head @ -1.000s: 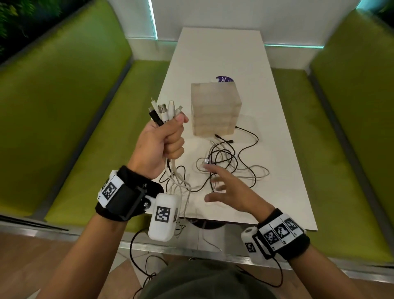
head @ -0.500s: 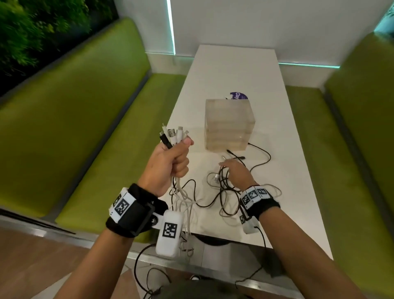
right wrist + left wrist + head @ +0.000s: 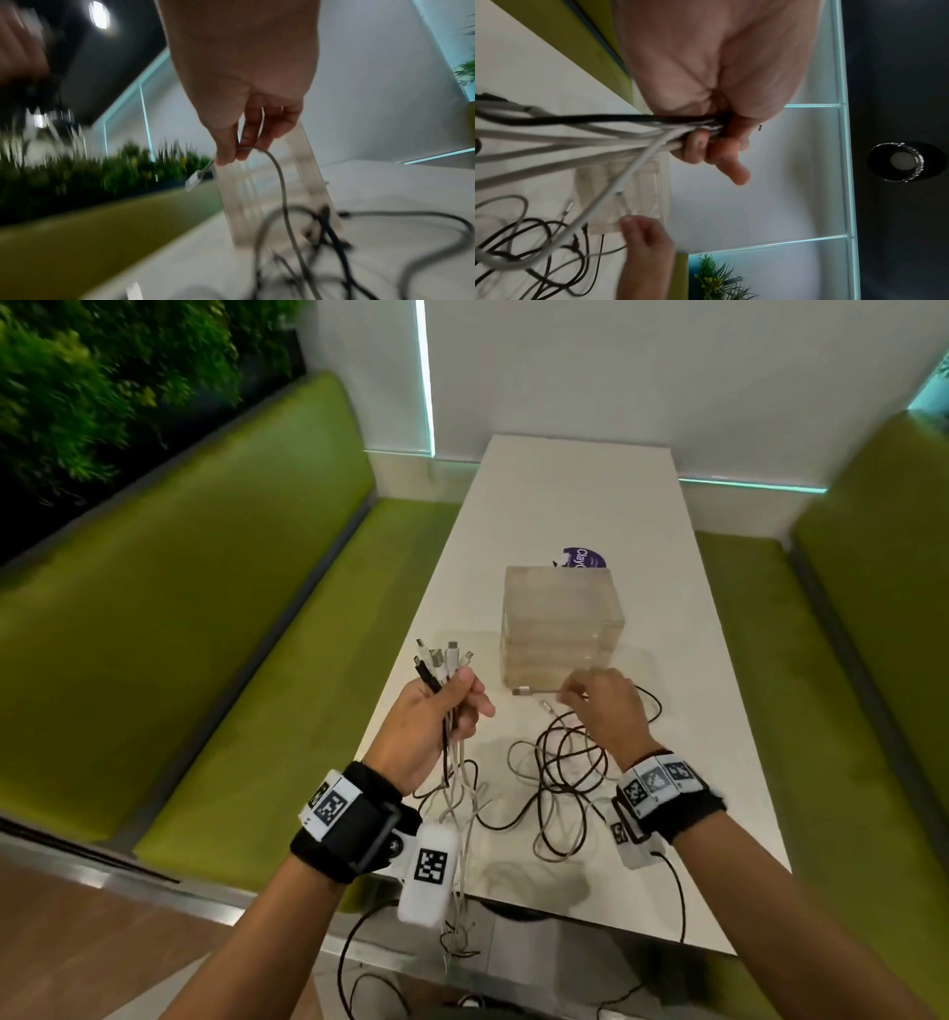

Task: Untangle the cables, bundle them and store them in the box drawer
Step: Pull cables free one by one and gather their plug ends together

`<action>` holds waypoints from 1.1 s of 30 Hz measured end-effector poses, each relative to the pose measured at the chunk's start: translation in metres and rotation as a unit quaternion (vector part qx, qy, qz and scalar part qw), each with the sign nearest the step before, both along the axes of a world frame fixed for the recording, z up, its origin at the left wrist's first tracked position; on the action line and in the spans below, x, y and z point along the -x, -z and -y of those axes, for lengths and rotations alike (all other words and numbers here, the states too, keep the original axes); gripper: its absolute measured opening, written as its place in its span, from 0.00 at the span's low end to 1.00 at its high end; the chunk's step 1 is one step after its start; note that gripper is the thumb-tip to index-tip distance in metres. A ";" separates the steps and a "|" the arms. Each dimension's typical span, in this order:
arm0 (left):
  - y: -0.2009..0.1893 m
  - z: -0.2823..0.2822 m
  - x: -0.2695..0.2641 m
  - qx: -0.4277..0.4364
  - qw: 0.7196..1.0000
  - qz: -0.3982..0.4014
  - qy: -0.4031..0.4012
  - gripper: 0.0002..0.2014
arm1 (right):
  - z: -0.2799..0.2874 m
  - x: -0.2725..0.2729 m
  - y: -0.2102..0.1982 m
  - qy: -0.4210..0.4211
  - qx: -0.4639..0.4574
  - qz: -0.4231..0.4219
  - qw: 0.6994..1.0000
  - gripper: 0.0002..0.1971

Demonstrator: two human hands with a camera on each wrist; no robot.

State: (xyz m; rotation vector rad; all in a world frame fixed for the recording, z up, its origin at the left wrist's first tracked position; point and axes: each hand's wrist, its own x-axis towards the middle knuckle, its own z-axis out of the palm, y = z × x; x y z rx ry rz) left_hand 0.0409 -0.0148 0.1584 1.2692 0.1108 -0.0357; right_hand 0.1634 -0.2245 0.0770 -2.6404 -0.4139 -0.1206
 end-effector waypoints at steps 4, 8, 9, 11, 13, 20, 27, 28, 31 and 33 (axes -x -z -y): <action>0.010 0.018 -0.016 0.045 0.997 -0.016 -0.055 0.14 | 0.001 0.029 -0.042 0.034 -0.283 -0.065 0.956 0.06; 0.016 0.038 -0.027 0.083 0.995 -0.018 -0.046 0.14 | -0.015 0.068 -0.059 -0.035 -0.398 -0.095 0.912 0.06; 0.015 0.043 -0.028 0.079 0.996 -0.017 -0.038 0.14 | -0.018 0.075 -0.059 -0.049 -0.411 -0.106 0.904 0.05; 0.013 0.050 -0.028 0.084 0.996 -0.007 -0.024 0.15 | -0.025 0.084 -0.056 -0.069 -0.426 -0.111 0.895 0.04; 0.011 0.054 -0.027 0.103 0.994 0.002 -0.017 0.16 | -0.029 0.088 -0.051 -0.068 -0.432 -0.087 0.895 0.04; 0.009 0.051 -0.020 0.104 0.994 0.027 -0.009 0.13 | -0.033 0.093 -0.055 -0.099 -0.340 -0.060 0.933 0.07; -0.031 0.021 -0.013 0.171 0.977 0.078 -0.102 0.12 | 0.000 0.052 -0.013 -0.122 -0.160 -0.131 0.971 0.14; -0.036 0.014 -0.012 0.175 0.974 0.082 -0.117 0.11 | 0.008 0.045 -0.005 -0.096 -0.148 -0.133 0.975 0.13; -0.053 -0.012 -0.008 0.192 0.964 0.112 -0.146 0.10 | 0.036 0.028 0.010 -0.052 -0.112 -0.127 0.984 0.14; -0.061 -0.031 -0.006 0.196 0.959 0.132 -0.159 0.08 | 0.053 0.021 0.013 -0.020 -0.146 -0.148 0.978 0.15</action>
